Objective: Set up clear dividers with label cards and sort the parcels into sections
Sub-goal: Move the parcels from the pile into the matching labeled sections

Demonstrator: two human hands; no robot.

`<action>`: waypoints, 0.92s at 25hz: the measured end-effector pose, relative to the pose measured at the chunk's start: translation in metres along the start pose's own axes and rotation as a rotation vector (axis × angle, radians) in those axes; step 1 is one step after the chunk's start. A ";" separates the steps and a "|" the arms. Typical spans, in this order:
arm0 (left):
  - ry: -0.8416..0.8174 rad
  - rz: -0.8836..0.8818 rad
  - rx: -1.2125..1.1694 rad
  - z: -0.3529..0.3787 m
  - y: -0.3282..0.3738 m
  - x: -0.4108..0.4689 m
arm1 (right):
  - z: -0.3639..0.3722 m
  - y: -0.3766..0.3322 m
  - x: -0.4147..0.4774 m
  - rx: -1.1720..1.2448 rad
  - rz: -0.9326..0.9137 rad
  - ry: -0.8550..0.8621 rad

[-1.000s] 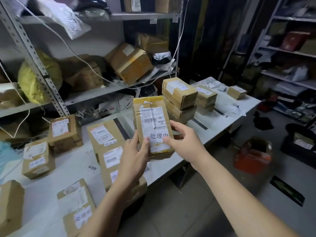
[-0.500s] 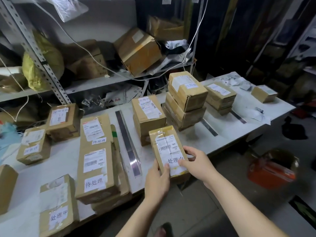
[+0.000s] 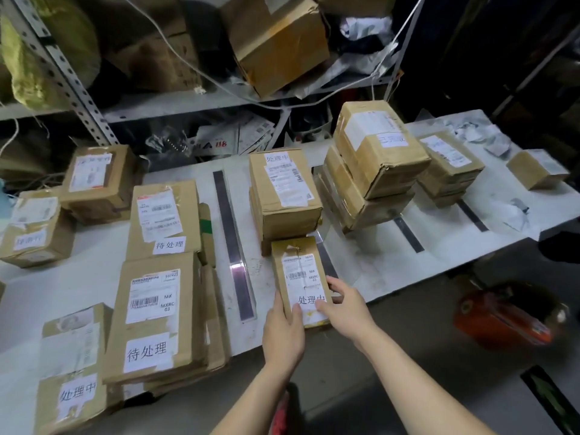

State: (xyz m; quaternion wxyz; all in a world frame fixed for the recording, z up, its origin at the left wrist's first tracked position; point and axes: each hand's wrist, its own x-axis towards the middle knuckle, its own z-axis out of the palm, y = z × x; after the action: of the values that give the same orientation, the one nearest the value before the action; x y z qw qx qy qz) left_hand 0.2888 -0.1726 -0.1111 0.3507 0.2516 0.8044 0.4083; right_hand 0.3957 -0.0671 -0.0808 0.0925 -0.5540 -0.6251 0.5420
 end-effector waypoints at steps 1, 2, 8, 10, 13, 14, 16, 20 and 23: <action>0.017 -0.003 0.006 0.000 0.000 -0.001 | 0.001 0.002 0.004 -0.016 -0.004 -0.007; 0.028 -0.011 0.016 0.000 0.000 -0.001 | 0.001 0.004 0.007 -0.039 -0.018 -0.018; 0.003 -0.035 0.427 -0.024 0.018 -0.018 | -0.018 -0.008 -0.005 -0.226 -0.135 -0.002; 0.024 0.018 0.541 -0.046 0.032 -0.034 | -0.027 -0.017 -0.009 -0.364 -0.270 0.030; 0.107 0.115 0.652 -0.084 0.057 -0.067 | -0.036 -0.042 -0.016 -0.539 -0.477 0.022; 0.155 0.134 0.664 -0.096 0.063 -0.077 | -0.035 -0.050 -0.018 -0.575 -0.510 0.014; 0.246 0.160 0.667 -0.124 0.068 -0.096 | -0.026 -0.064 -0.025 -0.634 -0.526 -0.021; 0.372 0.129 0.779 -0.197 0.052 -0.131 | 0.005 -0.088 -0.050 -0.777 -0.620 -0.051; 0.489 0.055 0.853 -0.268 0.032 -0.142 | 0.031 -0.137 -0.079 -0.826 -0.805 0.008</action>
State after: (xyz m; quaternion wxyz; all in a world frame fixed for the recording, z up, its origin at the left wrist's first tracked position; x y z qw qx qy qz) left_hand 0.1753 -0.3823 0.0792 0.0066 0.2905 0.9517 0.0988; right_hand 0.3210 -0.1199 0.0524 0.0699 -0.2644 -0.9462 0.1730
